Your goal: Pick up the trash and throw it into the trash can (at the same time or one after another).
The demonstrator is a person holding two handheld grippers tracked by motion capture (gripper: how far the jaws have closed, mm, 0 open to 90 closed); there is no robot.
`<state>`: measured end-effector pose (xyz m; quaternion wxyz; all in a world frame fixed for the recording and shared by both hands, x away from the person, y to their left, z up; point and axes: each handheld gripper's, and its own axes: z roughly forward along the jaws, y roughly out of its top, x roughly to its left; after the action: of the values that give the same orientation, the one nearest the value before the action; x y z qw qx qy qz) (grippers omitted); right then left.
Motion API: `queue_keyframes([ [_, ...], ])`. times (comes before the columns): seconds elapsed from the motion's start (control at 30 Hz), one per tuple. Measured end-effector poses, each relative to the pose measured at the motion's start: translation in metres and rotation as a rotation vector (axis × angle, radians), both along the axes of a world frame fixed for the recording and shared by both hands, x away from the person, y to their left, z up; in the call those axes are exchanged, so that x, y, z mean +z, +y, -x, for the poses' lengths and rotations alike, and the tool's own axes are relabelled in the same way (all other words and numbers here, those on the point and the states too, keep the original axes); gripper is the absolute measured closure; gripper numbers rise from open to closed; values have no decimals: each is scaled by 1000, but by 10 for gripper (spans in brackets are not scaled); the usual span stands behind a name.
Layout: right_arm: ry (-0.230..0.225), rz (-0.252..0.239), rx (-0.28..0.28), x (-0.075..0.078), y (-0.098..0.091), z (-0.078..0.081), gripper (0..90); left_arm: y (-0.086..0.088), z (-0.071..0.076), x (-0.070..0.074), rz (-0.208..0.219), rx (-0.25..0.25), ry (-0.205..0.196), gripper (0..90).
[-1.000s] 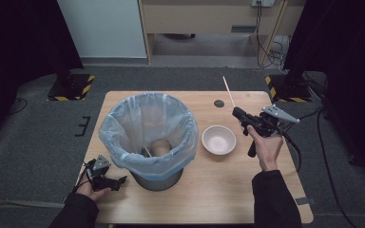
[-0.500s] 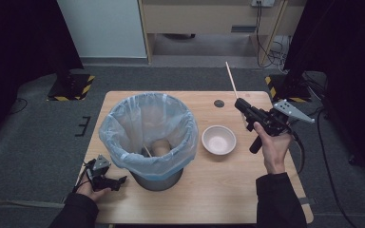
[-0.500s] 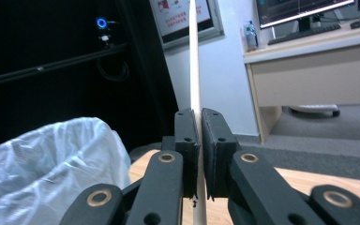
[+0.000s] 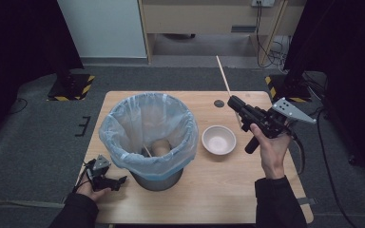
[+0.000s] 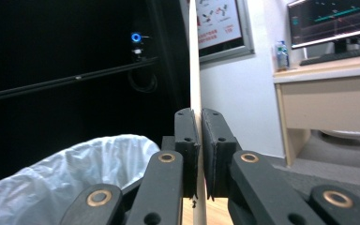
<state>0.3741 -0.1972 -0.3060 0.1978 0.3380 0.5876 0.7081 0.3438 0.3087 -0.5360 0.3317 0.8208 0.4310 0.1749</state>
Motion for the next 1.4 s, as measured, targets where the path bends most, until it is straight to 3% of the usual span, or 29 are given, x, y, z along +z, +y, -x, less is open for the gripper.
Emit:
queue_keyframes([
  [0.27,-19,-8,60,10,16,7,860,0,0,0,0,0,0,0],
  [0.73,-47,11,158,30,72,6,860,0,0,0,0,0,0,0],
  [1.03,-41,19,201,32,100,1,860,0,0,0,0,0,0,0],
  [1.4,-28,74,227,30,129,-3,860,0,0,0,0,0,0,0],
])
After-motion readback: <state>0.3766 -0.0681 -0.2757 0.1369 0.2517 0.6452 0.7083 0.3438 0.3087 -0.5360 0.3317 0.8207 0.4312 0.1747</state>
